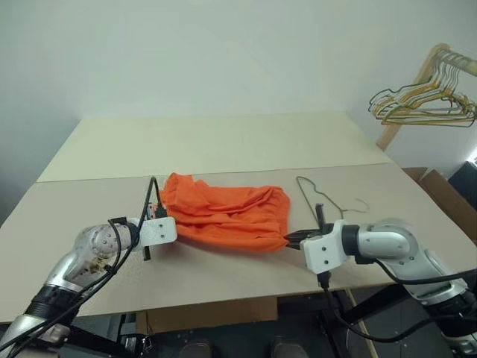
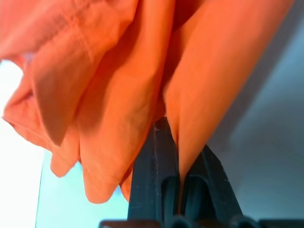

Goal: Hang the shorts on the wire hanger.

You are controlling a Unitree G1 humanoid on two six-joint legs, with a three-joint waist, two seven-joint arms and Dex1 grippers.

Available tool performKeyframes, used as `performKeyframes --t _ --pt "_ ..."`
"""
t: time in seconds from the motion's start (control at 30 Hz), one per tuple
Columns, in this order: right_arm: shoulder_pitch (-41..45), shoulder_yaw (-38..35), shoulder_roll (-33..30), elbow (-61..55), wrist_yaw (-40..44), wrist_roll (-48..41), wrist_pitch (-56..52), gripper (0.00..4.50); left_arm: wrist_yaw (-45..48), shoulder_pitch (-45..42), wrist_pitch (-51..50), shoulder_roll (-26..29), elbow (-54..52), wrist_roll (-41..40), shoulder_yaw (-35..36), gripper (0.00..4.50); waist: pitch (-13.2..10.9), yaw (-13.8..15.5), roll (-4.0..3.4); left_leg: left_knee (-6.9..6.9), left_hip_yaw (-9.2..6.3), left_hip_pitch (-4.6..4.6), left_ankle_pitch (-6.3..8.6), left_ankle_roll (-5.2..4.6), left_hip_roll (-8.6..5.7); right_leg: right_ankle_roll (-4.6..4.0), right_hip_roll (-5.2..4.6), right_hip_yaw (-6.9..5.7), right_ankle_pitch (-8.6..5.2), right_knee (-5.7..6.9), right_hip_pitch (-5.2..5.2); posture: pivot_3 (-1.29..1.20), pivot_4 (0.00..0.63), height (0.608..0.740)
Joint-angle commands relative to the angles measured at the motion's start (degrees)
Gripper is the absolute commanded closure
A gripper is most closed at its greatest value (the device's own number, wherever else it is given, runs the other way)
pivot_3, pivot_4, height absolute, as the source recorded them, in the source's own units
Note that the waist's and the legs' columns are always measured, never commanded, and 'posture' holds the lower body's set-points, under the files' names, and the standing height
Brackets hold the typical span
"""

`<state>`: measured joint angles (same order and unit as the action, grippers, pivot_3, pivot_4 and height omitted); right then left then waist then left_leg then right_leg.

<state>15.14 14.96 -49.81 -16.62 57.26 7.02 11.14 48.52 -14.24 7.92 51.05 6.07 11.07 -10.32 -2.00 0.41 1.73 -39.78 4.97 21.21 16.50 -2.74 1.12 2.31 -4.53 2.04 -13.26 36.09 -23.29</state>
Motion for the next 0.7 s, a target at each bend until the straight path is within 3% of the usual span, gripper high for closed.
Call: performKeyframes --t 0.03,0.2,0.33,0.5,0.63,0.7 --pt "-0.08 -2.93 -1.69 -3.84 3.84 -6.76 -3.05 4.50 10.32 3.27 2.71 6.99 -5.82 -9.97 6.09 4.48 0.00 -0.32 0.00 0.01 0.02 0.02 0.00 0.00 0.05 -0.01 0.00 0.01 0.00 0.01 -0.05 0.03 0.000 0.740" --pt "-2.98 -5.23 -6.97 -7.85 11.54 -16.48 -5.81 4.50 19.28 9.95 5.28 15.24 -9.88 -18.18 12.59 4.48 -0.03 -0.30 -0.05 0.02 0.05 0.04 0.05 -0.02 0.14 -0.06 -0.06 -0.02 -0.03 0.02 -0.10 0.04 0.000 0.740" --pt "3.80 -5.93 -1.86 -3.16 7.58 -17.83 -9.19 4.50 14.56 3.19 1.39 11.15 -9.11 -19.02 13.37 4.48 -0.05 0.36 -0.06 -0.07 0.05 -0.11 0.03 -0.01 0.16 -0.09 -0.02 -0.06 -0.03 0.00 0.11 0.06 0.000 0.740" --pt "24.55 -4.93 11.04 16.19 -5.86 -9.48 -11.53 4.50 6.12 -19.23 -4.35 0.51 2.35 -16.00 10.91 4.48 -0.03 0.45 0.01 -0.11 0.06 -0.13 -0.33 0.05 -0.02 0.01 0.17 -0.12 0.46 -0.07 0.19 0.07 0.000 0.740" --pt "47.26 -4.22 22.35 45.39 -23.02 -0.84 -11.34 4.50 -6.71 -45.07 -1.25 -8.07 27.42 -5.83 6.48 4.48 -0.02 0.28 0.03 -0.02 0.29 0.11 -0.51 0.32 -0.26 0.01 0.18 -0.15 0.51 0.01 -0.03 0.06 0.000 0.740" --pt "58.51 -4.62 26.68 62.78 -35.48 2.72 -8.81 4.50 -19.40 -58.35 1.35 -11.98 43.78 0.52 3.93 4.48 -0.01 0.22 0.03 0.04 0.30 0.42 -0.76 0.74 -0.28 0.02 0.20 -0.18 0.50 0.01 -0.30 0.07 0.000 0.740"
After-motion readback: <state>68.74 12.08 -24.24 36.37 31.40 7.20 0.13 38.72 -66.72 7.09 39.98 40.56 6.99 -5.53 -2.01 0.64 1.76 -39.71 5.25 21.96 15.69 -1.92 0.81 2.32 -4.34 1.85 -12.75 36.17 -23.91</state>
